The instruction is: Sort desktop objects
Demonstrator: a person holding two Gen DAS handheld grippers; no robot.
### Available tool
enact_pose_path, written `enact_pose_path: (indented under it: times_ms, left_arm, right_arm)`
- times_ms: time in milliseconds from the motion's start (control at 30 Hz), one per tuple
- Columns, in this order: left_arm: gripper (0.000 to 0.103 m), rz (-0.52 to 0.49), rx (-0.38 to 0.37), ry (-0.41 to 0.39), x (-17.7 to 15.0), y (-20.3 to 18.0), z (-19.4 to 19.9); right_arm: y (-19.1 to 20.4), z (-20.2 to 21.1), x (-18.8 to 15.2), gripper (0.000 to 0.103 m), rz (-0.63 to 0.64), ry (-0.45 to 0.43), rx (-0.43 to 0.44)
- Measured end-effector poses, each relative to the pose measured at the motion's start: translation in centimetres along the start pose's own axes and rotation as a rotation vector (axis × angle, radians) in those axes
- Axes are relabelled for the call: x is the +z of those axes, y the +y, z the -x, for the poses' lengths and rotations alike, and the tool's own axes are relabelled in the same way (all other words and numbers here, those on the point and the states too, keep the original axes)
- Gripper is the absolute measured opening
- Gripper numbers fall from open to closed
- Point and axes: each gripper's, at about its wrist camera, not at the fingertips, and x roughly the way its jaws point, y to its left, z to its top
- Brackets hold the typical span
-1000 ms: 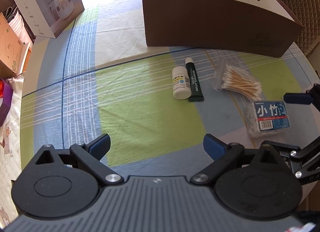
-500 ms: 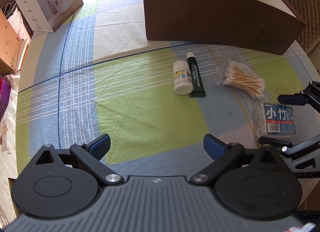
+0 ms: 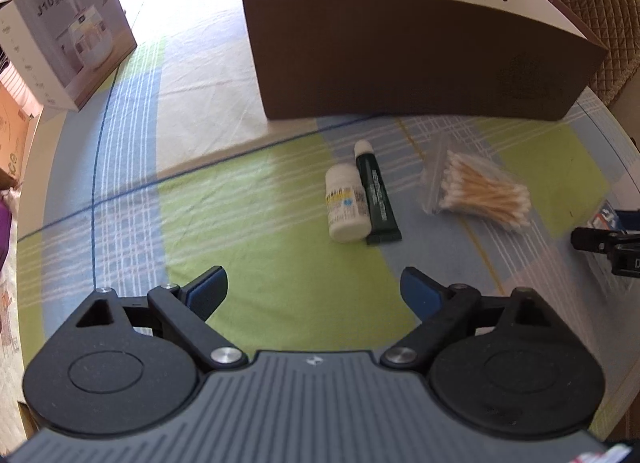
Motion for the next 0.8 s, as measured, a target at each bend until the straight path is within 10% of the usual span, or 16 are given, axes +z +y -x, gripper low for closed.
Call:
enact_pose_path:
  times_ms: [400,533,800]
  left_arm:
    - [0.054,-0.036,-0.063,-0.029,3.9,-0.4,-3.3]
    - [0.023,-0.035,-0.088,-0.030,3.7,-0.1,-3.8]
    - [0.022,-0.007,-0.078,-0.015,2.1,1.2,-3.4]
  right_arm:
    - [-0.9,0.3,-0.4,0.058,-0.023,-0.033,-0.001]
    - [-1.0,1.0,-0.6,0.058,-0.013,-0.058,0.011]
    - [-0.3,1.1,-0.8,0.063,0.059,-0.042,0.004]
